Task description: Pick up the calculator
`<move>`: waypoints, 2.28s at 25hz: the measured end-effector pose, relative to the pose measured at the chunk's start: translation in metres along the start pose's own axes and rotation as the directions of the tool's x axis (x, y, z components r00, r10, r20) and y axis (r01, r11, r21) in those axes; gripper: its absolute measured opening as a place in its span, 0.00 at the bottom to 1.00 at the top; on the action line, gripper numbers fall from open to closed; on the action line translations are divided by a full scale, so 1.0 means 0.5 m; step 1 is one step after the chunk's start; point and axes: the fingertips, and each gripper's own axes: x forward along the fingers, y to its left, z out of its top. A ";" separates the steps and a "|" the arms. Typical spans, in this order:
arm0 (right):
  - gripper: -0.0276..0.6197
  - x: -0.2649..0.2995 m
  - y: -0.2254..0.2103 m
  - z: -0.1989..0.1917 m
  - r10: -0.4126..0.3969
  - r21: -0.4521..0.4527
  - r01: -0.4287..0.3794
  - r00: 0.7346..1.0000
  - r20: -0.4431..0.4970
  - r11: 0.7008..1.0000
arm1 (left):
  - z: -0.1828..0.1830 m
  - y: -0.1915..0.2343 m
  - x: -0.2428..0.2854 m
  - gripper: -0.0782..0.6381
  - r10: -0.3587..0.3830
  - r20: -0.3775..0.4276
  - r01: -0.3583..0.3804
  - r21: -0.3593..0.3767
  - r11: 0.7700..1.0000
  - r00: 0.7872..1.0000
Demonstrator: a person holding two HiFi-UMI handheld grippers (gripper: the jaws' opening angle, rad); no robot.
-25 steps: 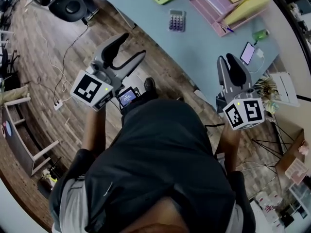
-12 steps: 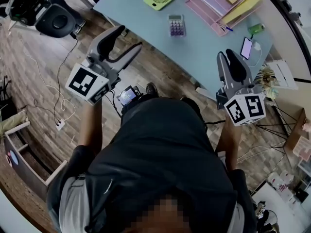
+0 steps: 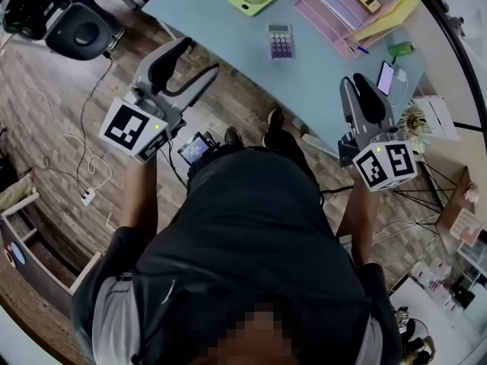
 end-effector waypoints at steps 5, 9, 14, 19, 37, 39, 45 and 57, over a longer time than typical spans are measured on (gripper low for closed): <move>0.19 0.056 -0.025 -0.009 0.043 0.012 -0.043 0.999 -0.002 0.999 | -0.005 0.021 0.010 0.52 0.022 -0.011 -0.022 0.001 1.000 1.000; 0.19 0.117 -0.056 -0.020 0.095 0.031 -0.095 0.995 -0.010 0.995 | 0.001 0.045 0.019 0.52 0.064 -0.029 -0.064 -0.001 0.998 0.998; 0.19 0.192 -0.107 -0.038 0.149 0.053 -0.148 0.988 -0.030 0.988 | 0.011 0.064 0.048 0.52 0.114 -0.052 -0.117 -0.045 0.992 0.992; 0.19 0.280 -0.184 -0.086 0.225 0.071 -0.219 0.970 -0.090 0.973 | -0.024 0.111 0.079 0.52 0.191 -0.102 -0.199 -0.085 0.976 0.976; 0.28 0.539 -0.256 -0.347 0.423 0.220 -0.369 0.855 -0.301 0.903 | -0.143 0.138 0.143 0.52 0.253 -0.243 -0.298 -0.171 0.939 0.936; 0.29 0.556 -0.261 -0.384 0.432 0.237 -0.369 0.840 -0.328 0.899 | -0.159 0.141 0.140 0.52 0.257 -0.257 -0.307 -0.180 0.934 0.932; 0.32 0.600 -0.282 -0.496 0.447 0.259 -0.368 0.790 -0.420 0.893 | -0.201 0.142 0.143 0.52 0.246 -0.312 -0.320 -0.212 0.923 0.918; 0.33 0.667 -0.304 -0.640 0.520 0.323 -0.408 0.688 -0.506 0.854 | -0.262 0.164 0.165 0.52 0.233 -0.365 -0.344 -0.277 0.897 0.901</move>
